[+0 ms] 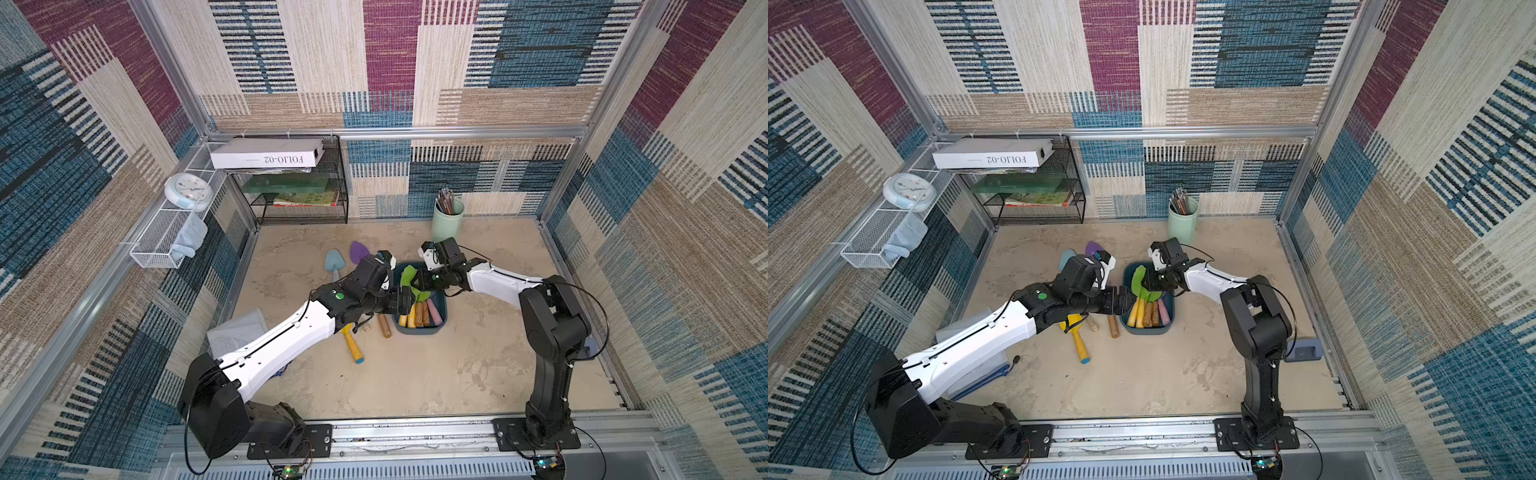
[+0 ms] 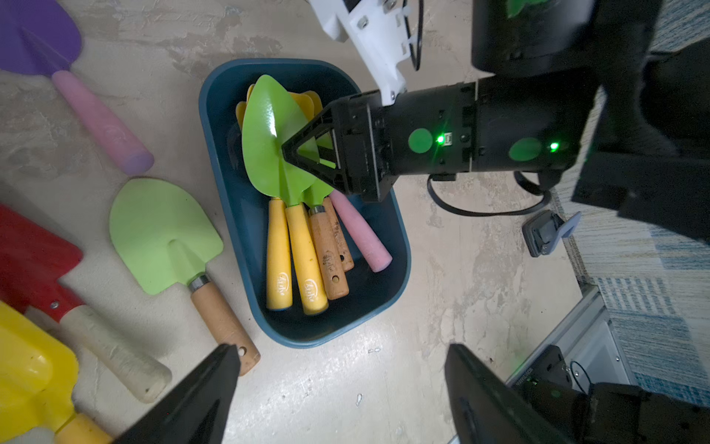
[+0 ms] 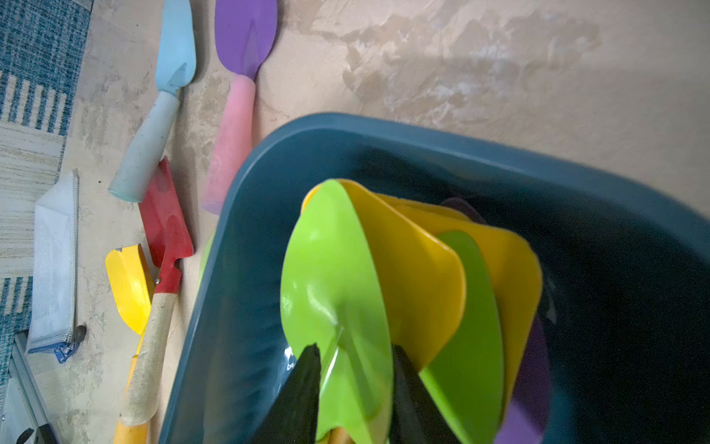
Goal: Put the shovel into the storage box
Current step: Place the shovel in the storage box, then pick up the shovel from the center of the board.
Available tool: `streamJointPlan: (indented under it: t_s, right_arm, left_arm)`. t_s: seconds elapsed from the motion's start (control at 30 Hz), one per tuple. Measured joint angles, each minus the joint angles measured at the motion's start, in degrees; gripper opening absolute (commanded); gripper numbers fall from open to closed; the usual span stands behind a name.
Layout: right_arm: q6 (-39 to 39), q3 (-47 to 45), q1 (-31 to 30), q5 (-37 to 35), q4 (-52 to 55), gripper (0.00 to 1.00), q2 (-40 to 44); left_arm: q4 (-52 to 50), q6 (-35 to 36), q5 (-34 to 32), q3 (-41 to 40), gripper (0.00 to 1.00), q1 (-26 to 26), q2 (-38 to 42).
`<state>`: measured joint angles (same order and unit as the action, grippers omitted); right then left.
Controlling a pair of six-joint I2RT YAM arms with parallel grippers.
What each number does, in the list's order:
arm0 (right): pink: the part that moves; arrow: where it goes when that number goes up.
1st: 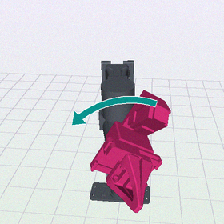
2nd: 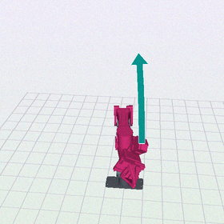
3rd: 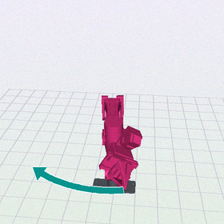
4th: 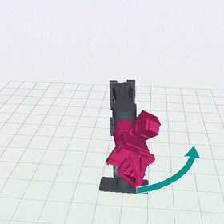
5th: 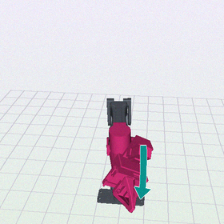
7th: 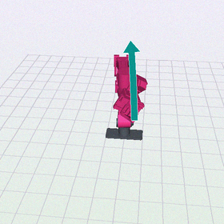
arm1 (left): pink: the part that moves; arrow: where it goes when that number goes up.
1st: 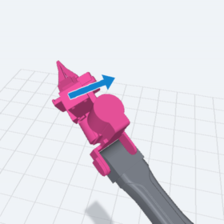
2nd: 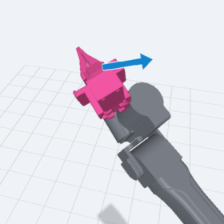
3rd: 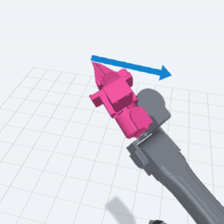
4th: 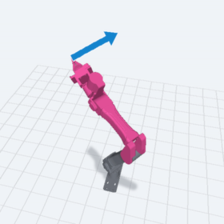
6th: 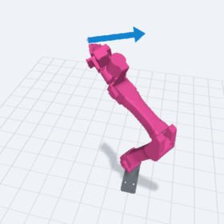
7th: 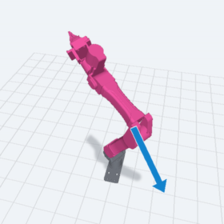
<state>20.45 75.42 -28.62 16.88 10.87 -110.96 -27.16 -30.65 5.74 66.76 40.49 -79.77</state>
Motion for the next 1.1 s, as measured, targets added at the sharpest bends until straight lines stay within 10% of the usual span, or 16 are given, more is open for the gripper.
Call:
streamJointPlan:
  t_s: [1.1]
  right_arm:
    - [-3.6,-5.0,-0.1,-6.8,7.7,0.32,17.7]
  left_arm:
    - [-11.4,-22.1,-7.3,-17.4,0.82,-5.2,5.2]
